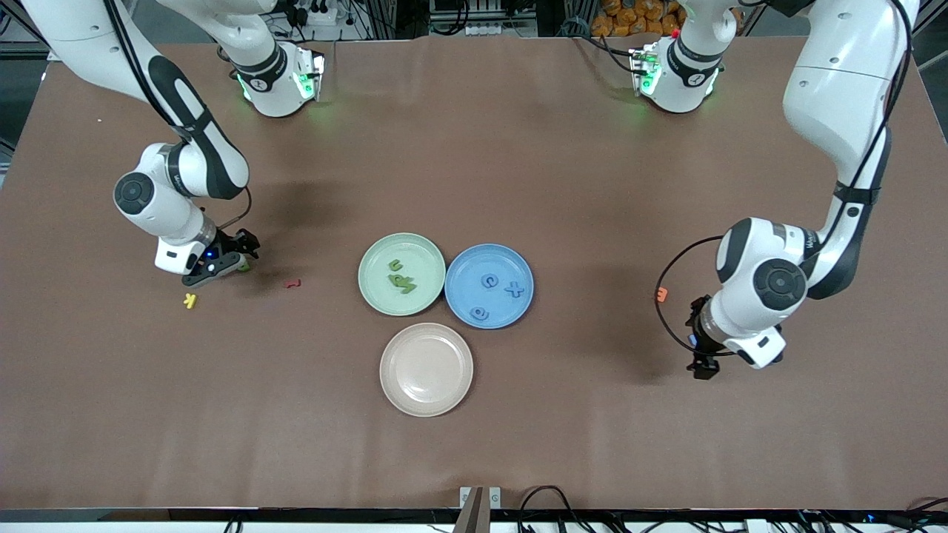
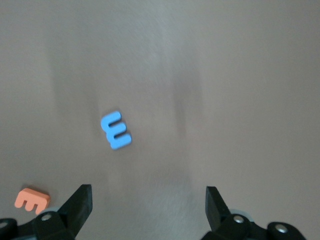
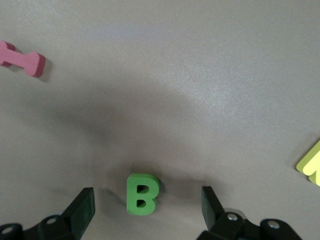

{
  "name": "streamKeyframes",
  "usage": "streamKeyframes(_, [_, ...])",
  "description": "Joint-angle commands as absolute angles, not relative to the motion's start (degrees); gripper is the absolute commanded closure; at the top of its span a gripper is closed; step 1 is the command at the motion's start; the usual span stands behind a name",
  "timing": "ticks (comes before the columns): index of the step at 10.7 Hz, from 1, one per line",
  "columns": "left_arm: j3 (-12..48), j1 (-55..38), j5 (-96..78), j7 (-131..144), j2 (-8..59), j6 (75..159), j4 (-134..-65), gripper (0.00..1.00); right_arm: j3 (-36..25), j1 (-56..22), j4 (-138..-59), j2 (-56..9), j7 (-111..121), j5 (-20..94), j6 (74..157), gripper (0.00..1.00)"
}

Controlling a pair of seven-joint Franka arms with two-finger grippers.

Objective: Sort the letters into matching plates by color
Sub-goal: 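Move the left gripper to the blue E while the right gripper grasps the B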

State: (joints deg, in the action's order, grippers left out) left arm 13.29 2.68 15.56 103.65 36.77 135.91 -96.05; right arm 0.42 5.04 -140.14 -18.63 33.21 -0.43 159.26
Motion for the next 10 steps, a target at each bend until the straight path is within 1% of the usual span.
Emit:
streamKeyframes(1, [11.9, 3.5, 14.2, 111.3, 37.3, 134.6, -95.7, 0.00, 1.1, 6.0, -140.5, -18.8, 33.6, -2.5, 160.4, 0.26])
streamKeyframes(2, [11.3, 3.6, 13.4, 112.6, 37.9, 134.6, -95.6, 0.00, 1.1, 6.0, -140.4, -18.8, 33.6, -2.6, 160.4, 0.30])
streamKeyframes(3, [10.7, 3.6, 12.8, 114.0, 38.6, 134.6, -95.4, 0.00, 1.1, 6.0, -140.4, -18.8, 33.6, -2.6, 160.4, 0.41])
streamKeyframes(4, [10.7, 3.6, 12.4, 115.0, 39.4, 134.6, -95.0, 0.00, 1.1, 6.0, -140.3, -18.8, 33.6, -2.7, 160.4, 0.46])
streamKeyframes(5, [10.7, 3.6, 10.7, 116.3, 39.9, 134.6, -94.8, 0.00, 1.1, 5.9, -140.2, -18.8, 33.6, -2.7, 160.4, 0.48])
streamKeyframes(8, [10.3, 3.5, 9.6, 120.7, 41.0, 134.6, -94.2, 0.00, 1.1, 5.9, -139.7, -18.9, 33.6, -2.7, 160.4, 0.65])
streamKeyframes(10, [10.2, 3.5, 9.9, 122.3, 41.0, 134.7, -94.2, 0.00, 1.1, 5.9, -139.5, -18.9, 33.5, -2.6, 160.3, 0.71])
